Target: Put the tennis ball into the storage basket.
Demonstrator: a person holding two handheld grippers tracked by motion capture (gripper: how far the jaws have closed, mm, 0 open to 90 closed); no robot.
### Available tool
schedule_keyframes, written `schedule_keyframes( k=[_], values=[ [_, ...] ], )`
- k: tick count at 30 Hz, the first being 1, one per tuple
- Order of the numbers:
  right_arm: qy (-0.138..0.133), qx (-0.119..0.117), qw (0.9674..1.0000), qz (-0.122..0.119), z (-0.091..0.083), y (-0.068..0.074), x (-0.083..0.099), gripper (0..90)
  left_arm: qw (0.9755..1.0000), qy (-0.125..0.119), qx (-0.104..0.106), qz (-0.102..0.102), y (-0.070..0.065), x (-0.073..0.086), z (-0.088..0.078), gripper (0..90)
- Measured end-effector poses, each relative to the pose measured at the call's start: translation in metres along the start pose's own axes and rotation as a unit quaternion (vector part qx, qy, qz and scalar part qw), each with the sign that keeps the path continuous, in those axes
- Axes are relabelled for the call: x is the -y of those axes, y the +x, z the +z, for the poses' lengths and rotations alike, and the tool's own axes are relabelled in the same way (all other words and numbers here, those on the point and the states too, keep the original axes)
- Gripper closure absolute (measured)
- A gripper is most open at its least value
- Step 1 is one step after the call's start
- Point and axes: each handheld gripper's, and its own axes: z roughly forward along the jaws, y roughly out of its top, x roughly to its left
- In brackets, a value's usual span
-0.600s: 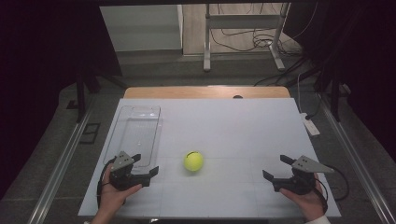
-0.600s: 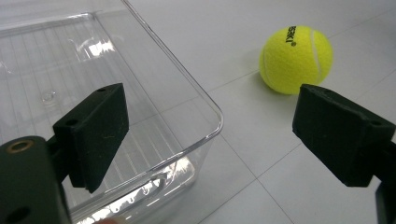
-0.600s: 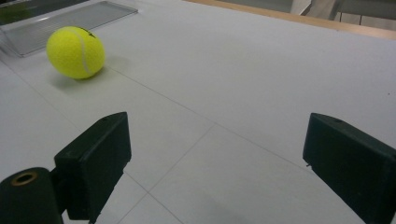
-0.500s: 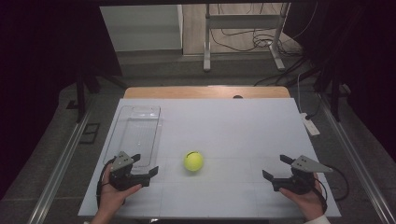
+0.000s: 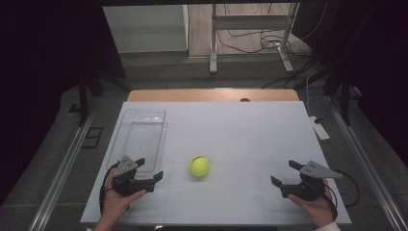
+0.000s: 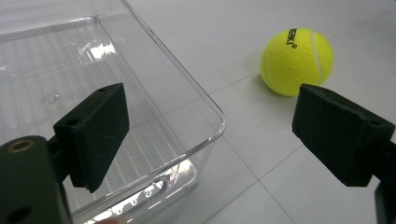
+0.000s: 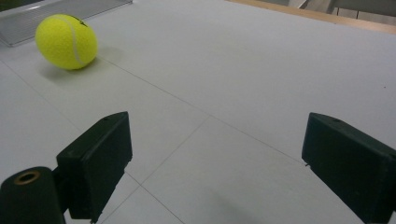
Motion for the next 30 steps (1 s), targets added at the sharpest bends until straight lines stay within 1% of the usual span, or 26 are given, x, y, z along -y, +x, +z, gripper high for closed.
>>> schedule_keyframes(
  k=[3, 7, 11, 13, 18, 22, 26, 30],
  values=[
    [-0.001, -0.001, 1.0, 0.002, -0.0001, -0.0007, -0.0001, 9.1, 1.0, 0.0, 0.001, -0.002, 0.0001, -0.0007, -0.0002, 12.1],
    [-0.001, -0.008, 0.9999, 0.009, 0.0026, -0.0037, 0.001, 9.1, 1.0, -0.001, -0.003, -0.006, -0.0005, -0.0013, -0.001, 12.0],
    [0.001, -0.014, 0.9999, 0.009, 0.0046, -0.0051, 0.0018, 9.2, 0.9999, -0.006, -0.007, -0.01, -0.0016, -0.0022, -0.0034, 12.1],
    [0.003, -0.014, 0.9999, 0.007, 0.0044, -0.0043, 0.0017, 9.2, 0.9999, -0.006, -0.007, -0.009, -0.002, -0.0027, -0.0031, 12.1],
    [-0.002, -0.011, 0.9999, 0.008, 0.0027, -0.0036, -0.0004, 9.4, 0.9999, -0.005, -0.007, -0.007, -0.0001, -0.0017, -0.0024, 12.1],
    [0.004, -0.009, 0.9999, 0.009, 0.0085, -0.0043, -0.0015, 9.5, 0.9998, -0.006, -0.008, -0.014, 0.0014, -0.0002, -0.0053, 12.2],
    [0.003, -0.012, 0.9999, 0.01, 0.0076, -0.0043, -0.001, 9.5, 0.9999, -0.011, -0.005, -0.012, -0.0018, -0.0021, -0.0078, 12.2],
    [-0.002, -0.011, 0.9999, 0.011, 0.0039, -0.0027, -0.0014, 9.5, 0.9999, -0.009, -0.001, -0.009, -0.0049, -0.005, -0.008, 12.1]
  ],
)
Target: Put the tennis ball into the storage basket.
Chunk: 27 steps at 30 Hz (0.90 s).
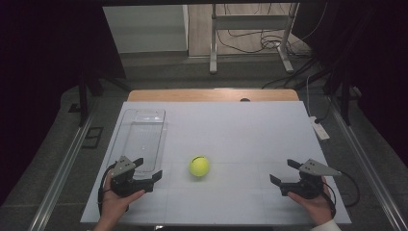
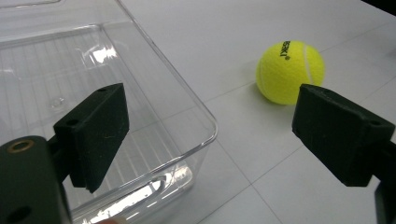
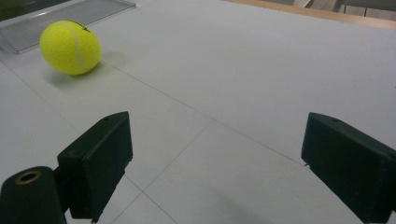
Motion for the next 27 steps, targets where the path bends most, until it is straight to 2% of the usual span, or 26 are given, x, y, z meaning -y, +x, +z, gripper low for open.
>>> schedule_keyframes(
  k=[17, 27],
  values=[
    [0.005, -0.001, 1.0, -0.004, 0.001, 0.002, 0.0, 9.5, 0.9999, -0.012, 0.009, 0.006, -0.005, -0.015, -0.009, 13.0],
    [0.008, 0.001, 1.0, -0.003, 0.001, 0.002, 0.001, 9.6, 0.9996, 0.004, 0.026, 0.013, -0.007, -0.03, -0.008, 13.0]
  ],
)
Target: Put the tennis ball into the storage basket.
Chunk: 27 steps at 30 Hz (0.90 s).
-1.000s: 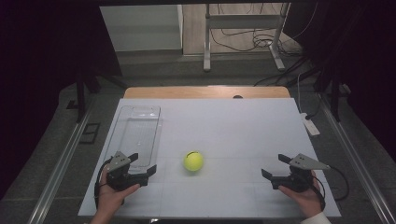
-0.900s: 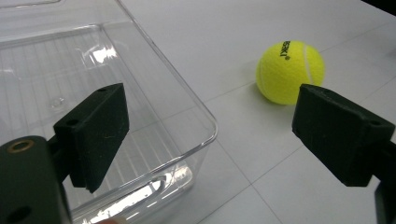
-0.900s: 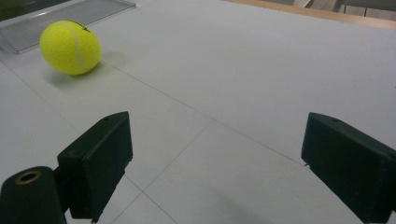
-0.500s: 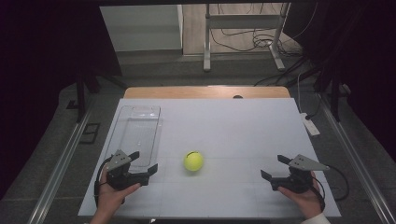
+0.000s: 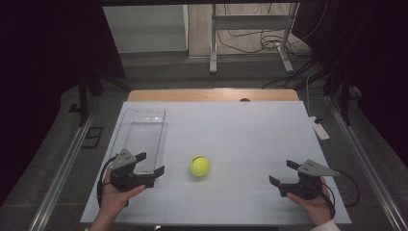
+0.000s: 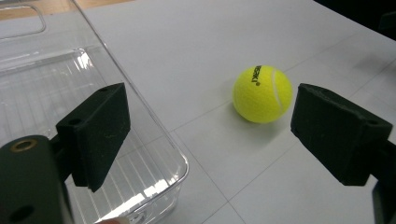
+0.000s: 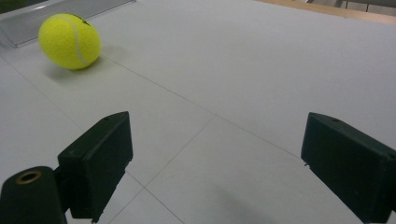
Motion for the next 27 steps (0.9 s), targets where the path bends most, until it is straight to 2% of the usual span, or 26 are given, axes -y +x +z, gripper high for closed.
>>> schedule_keyframes(
  k=[9, 15, 27],
  values=[
    [0.001, 0.005, 1.0, 0.001, -0.003, 0.001, 0.001, 9.6, 0.9999, 0.009, 0.01, 0.011, -0.005, -0.017, 0.0, 13.0],
    [-0.001, 0.003, 1.0, 0.001, -0.003, 0.0, 0.001, 9.6, 0.9992, 0.03, 0.016, 0.021, -0.012, -0.028, 0.006, 13.0],
    [-0.001, 0.0, 1.0, 0.0, -0.002, 0.0, 0.001, 9.6, 0.9984, 0.035, 0.03, 0.033, -0.021, -0.048, 0.013, 12.9]
  ],
)
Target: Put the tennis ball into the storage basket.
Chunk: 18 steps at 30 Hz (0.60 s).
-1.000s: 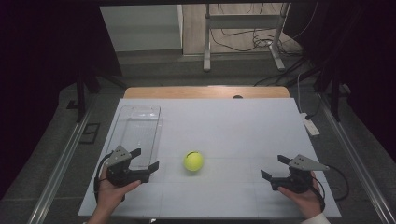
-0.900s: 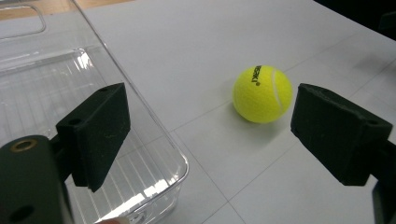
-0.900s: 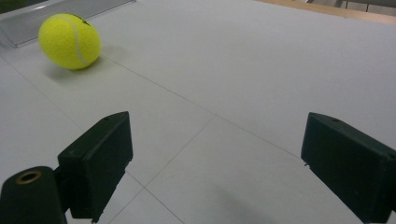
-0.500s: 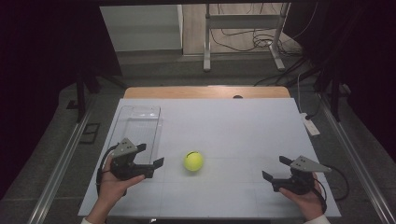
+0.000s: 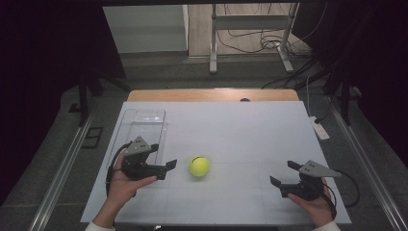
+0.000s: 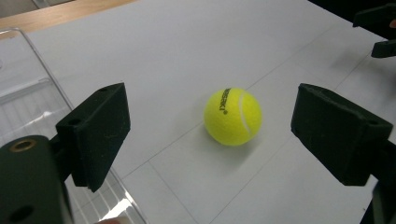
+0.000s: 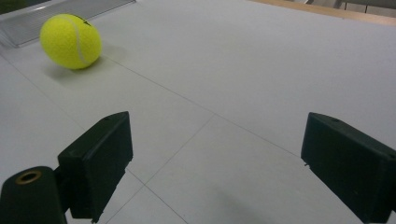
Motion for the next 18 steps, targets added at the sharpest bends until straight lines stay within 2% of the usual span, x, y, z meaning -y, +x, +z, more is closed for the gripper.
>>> schedule_keyframes(
  k=[18],
  values=[
    [0.003, 0.002, 1.0, 0.0, 0.001, -0.001, 0.001, 9.6, 0.9997, 0.008, 0.021, 0.009, -0.004, -0.015, 0.011, 12.0]
  ],
)
